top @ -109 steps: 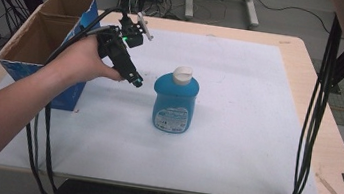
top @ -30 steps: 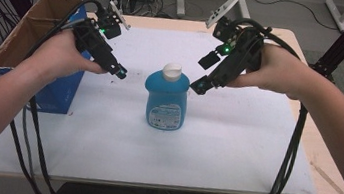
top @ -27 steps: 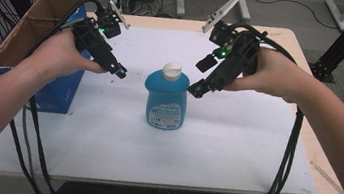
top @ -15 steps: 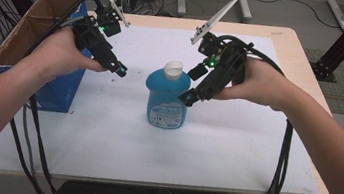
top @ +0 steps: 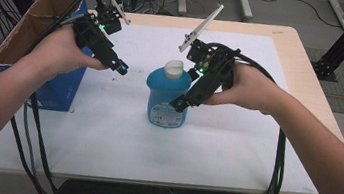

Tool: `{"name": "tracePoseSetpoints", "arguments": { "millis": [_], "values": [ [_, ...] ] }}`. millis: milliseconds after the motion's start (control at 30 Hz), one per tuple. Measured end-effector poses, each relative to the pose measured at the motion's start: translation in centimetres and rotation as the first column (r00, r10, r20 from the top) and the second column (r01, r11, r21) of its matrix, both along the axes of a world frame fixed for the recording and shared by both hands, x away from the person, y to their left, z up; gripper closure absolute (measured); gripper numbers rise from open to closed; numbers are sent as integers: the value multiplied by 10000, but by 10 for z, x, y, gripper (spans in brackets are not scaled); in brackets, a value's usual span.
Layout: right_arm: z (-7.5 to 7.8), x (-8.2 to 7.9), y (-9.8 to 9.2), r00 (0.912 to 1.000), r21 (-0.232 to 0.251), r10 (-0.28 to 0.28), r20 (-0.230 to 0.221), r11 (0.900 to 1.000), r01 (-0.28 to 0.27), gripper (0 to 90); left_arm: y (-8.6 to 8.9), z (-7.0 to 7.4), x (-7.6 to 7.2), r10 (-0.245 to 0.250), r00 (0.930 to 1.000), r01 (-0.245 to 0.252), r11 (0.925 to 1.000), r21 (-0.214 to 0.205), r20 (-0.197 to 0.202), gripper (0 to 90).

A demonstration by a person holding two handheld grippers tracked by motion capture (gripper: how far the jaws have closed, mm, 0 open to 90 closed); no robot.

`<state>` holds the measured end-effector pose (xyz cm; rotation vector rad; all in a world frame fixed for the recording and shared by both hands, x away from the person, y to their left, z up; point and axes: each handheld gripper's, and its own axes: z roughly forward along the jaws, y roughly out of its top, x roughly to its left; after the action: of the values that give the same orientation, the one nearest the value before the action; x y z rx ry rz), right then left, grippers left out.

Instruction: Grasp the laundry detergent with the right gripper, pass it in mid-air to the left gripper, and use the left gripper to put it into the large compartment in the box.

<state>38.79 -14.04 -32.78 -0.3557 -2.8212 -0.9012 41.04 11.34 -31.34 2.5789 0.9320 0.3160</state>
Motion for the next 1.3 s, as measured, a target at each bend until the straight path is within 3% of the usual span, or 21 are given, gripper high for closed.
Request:
{"name": "tracePoseSetpoints", "arguments": {
  "millis": [467, 667, 700, 1300],
  "values": [
    [-7, -2, 6, 9996, -220, 116, 270, 9997, -110, 129, 0, 1, 0, 97, 9999, -97, 9999, -130, 39, 206],
    [-7, -2, 6, 9993, -201, 93, 358, 9998, -86, 140, 1, 2, 1, 19, 10000, -19, 10000, -19, 30, 207],
    [-8, -1, 6, 9992, -166, 119, 389, 9998, -113, 182, 1, 2, 1, 30, 10000, -29, 10000, -23, 45, 207],
    [-8, 0, 5, 9985, -182, 125, 524, 9998, -116, 189, 2, 2, 1, 34, 10000, -34, 10000, 21, 44, 206]
  ]
}}
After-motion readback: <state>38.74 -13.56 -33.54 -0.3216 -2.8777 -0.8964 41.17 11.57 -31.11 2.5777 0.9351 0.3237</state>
